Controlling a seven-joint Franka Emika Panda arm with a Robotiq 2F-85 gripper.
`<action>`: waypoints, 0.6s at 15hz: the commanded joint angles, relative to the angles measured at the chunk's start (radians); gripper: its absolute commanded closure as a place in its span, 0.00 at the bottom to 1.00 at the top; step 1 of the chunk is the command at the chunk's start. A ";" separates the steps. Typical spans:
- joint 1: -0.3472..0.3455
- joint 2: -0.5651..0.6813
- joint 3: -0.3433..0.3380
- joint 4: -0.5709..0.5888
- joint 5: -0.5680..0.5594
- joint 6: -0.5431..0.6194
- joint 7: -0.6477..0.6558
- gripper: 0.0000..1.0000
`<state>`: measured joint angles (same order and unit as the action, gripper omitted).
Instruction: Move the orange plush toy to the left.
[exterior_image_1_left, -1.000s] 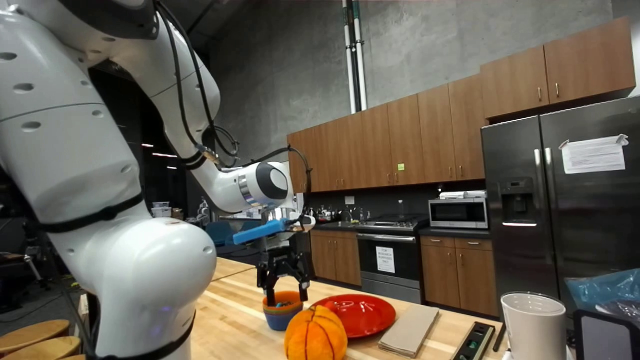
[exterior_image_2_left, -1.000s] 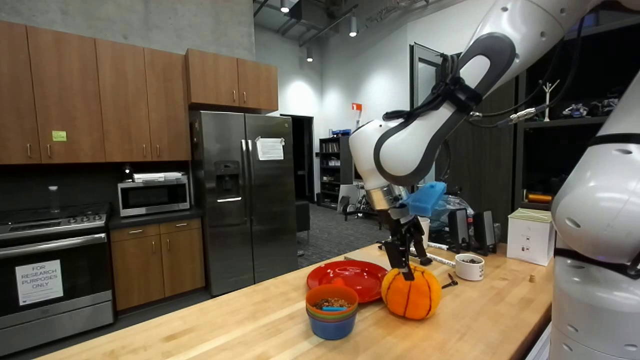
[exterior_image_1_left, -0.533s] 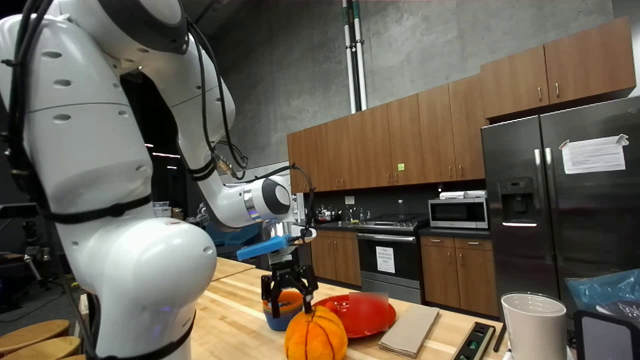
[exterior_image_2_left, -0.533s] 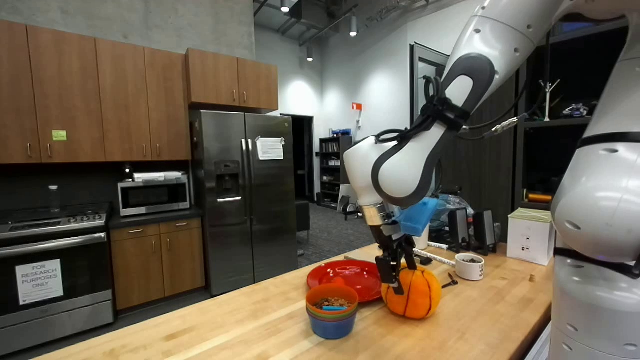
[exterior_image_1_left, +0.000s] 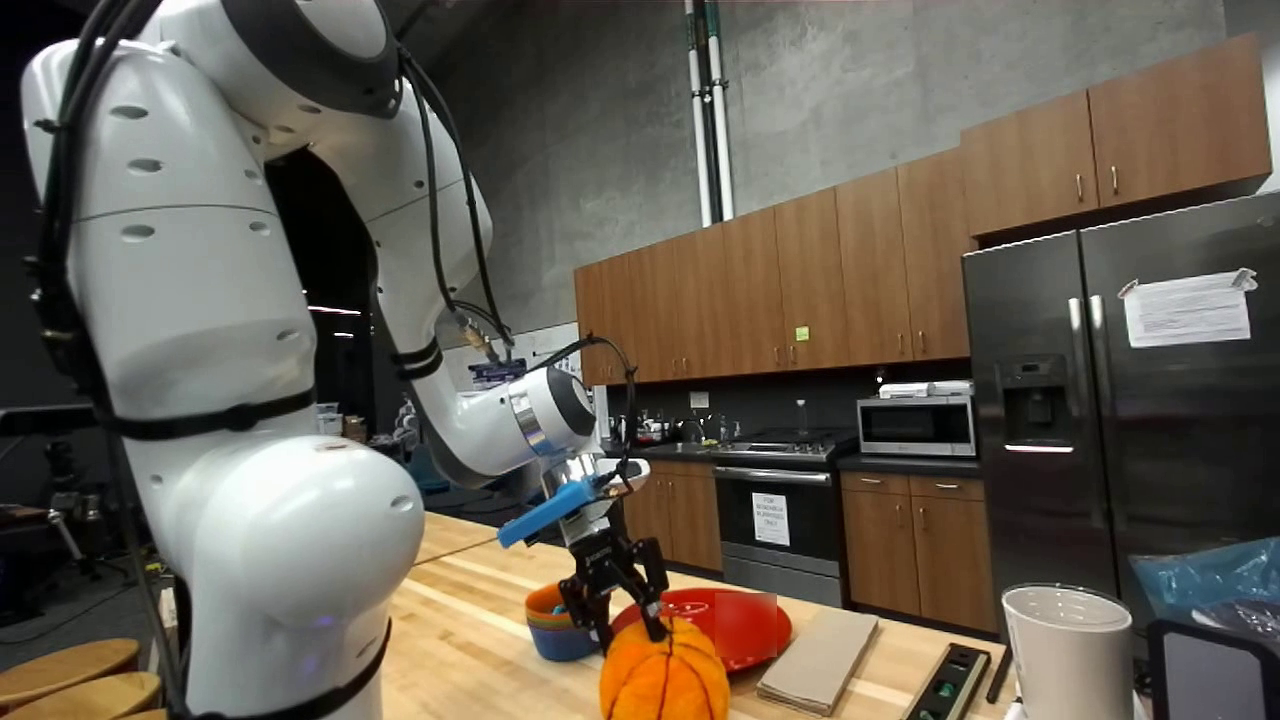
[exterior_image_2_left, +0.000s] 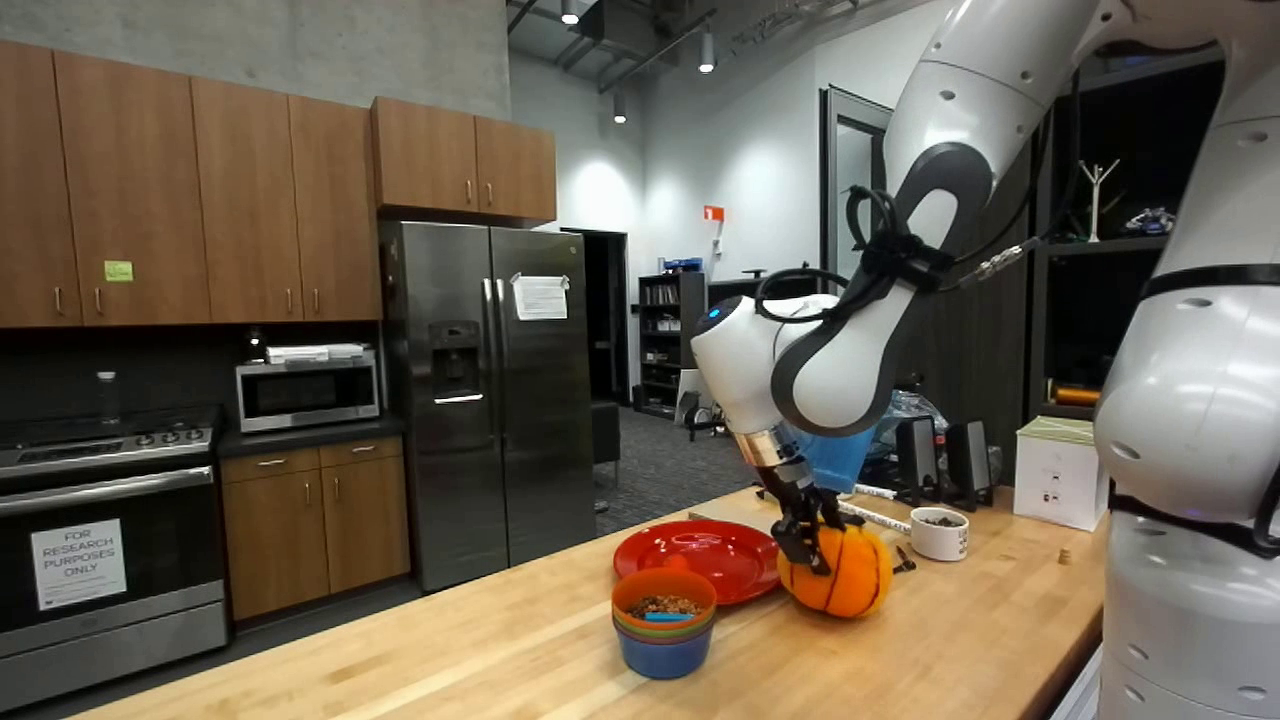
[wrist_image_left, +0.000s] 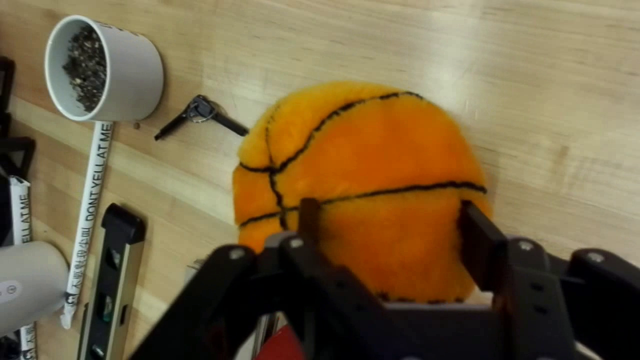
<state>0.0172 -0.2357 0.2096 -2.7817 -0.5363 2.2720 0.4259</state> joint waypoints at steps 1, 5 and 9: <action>-0.011 0.028 -0.004 0.000 -0.060 -0.004 0.064 0.63; 0.012 0.044 -0.006 0.000 -0.040 -0.001 0.054 0.89; 0.070 -0.028 0.004 0.007 0.034 -0.005 -0.006 1.00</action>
<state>0.0452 -0.2011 0.2096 -2.7748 -0.5565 2.2734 0.4640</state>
